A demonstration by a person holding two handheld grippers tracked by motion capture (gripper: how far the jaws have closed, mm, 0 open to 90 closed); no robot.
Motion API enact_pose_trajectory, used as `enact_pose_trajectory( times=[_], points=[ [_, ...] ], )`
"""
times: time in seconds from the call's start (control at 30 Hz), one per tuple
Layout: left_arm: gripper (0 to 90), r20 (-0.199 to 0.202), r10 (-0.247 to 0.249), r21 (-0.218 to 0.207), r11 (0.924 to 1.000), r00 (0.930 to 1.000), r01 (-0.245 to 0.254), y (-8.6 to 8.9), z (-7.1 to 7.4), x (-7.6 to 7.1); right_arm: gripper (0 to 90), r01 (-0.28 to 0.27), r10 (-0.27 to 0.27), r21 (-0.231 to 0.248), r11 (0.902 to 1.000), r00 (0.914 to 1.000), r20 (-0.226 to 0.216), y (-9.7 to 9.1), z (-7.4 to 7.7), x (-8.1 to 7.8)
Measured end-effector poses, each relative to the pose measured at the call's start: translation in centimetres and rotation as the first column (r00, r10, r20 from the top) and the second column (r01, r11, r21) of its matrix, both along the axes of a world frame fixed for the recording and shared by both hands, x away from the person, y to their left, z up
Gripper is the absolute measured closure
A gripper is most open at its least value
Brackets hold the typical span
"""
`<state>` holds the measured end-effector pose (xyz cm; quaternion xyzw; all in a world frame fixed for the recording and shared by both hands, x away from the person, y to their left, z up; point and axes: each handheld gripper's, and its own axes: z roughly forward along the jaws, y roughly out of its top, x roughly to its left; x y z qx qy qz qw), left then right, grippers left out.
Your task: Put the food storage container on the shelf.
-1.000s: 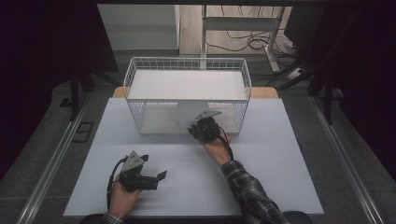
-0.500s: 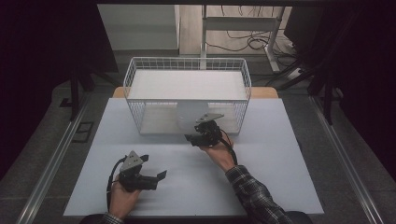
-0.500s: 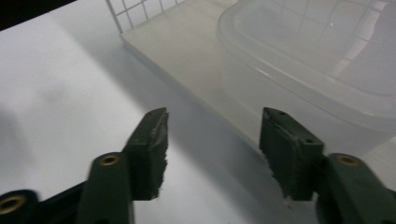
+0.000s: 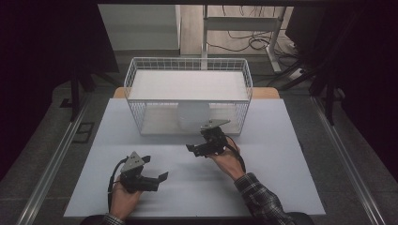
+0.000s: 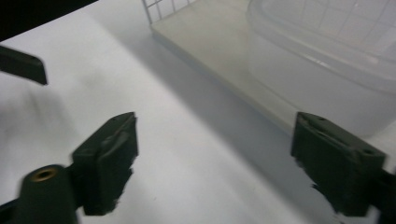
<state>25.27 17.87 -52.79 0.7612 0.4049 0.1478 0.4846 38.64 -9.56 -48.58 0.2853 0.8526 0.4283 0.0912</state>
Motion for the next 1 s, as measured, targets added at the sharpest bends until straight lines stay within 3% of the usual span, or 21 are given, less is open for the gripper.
enact_pose_trajectory(
  times=[0.1,0.3,0.67,1.0],
  points=[
    [3.2,-0.002,-0.005,0.001,1.0000,1.0000,0.005,0.0,0.0,0.0,7.3,-0.013,0.013,-0.004,0.9999,0.9998,0.017,-0.4,0.3,-0.6],
    [2.6,-0.006,-0.018,-0.007,0.9998,0.9998,0.018,-0.1,0.0,0.0,2.0,0.010,-0.010,0.010,0.9999,0.9999,0.012,-1.8,0.7,-1.5],
    [1.6,-0.013,-0.033,-0.007,0.9994,0.9994,0.032,-0.1,0.0,0.0,1.8,0.026,-0.026,0.009,0.9996,0.9990,0.036,-4.7,1.0,-3.7],
    [1.8,-0.017,-0.032,0.031,0.9990,0.9993,0.032,-0.4,0.1,-0.2,1.8,0.064,-0.065,0.009,0.9979,0.9951,0.074,-7.4,1.1,-5.5]
  ],
)
